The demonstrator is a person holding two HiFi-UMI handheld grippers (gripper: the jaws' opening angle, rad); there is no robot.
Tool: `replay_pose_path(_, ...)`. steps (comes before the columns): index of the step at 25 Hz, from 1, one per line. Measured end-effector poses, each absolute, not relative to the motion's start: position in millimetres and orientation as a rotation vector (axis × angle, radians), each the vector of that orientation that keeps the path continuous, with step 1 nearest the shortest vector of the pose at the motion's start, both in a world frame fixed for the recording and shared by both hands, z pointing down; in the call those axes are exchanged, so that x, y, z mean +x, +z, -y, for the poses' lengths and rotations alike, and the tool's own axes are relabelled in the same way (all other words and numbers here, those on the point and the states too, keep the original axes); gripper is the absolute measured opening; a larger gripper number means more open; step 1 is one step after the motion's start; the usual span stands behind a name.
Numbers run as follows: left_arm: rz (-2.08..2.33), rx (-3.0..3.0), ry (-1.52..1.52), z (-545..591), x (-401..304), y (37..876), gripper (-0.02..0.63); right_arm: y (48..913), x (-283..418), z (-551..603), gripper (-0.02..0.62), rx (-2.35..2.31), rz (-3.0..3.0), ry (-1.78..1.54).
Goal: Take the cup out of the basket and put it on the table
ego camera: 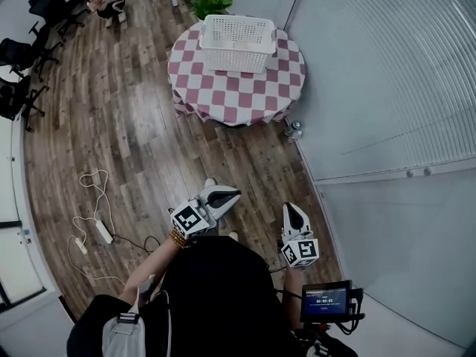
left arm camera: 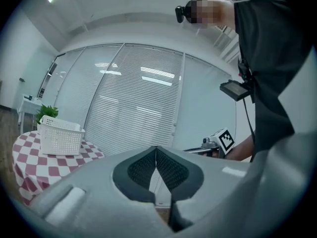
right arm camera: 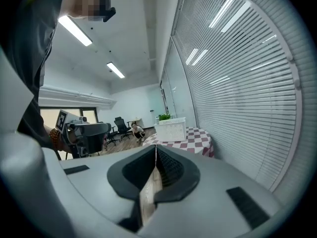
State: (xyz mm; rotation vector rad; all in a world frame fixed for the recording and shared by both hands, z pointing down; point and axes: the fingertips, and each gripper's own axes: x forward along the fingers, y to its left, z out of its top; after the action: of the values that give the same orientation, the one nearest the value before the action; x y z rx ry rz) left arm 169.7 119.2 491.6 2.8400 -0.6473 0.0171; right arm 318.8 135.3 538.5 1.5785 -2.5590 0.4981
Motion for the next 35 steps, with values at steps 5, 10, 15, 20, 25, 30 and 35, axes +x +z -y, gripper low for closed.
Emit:
replay_pose_path(5,0.605,2.849,-0.023,-62,152,483,0.005,529,298,-72,0.011,1.551,2.539,0.477)
replay_pose_path(10,0.621,2.873,-0.011,-7,115,488,0.005,520,268,2,0.011,1.488,2.564,0.422)
replay_pose_path(15,0.645,2.829,-0.052,38,85,488,0.005,511,237,50,0.011,1.469,2.577,0.400)
replay_pose_path(20,0.687,2.832,-0.059,76,62,492,0.005,514,207,78,0.011,1.387,2.619,0.403)
replay_pose_path(25,0.741,2.802,-0.049,94,55,490,0.005,523,198,106,0.011,1.298,2.641,0.407)
replay_pose_path(30,0.846,2.773,-0.058,118,54,492,0.005,529,199,151,0.011,1.179,2.674,0.379)
replay_pose_path(35,1.001,2.721,-0.074,164,60,497,0.005,533,207,215,0.011,1.015,2.701,0.336)
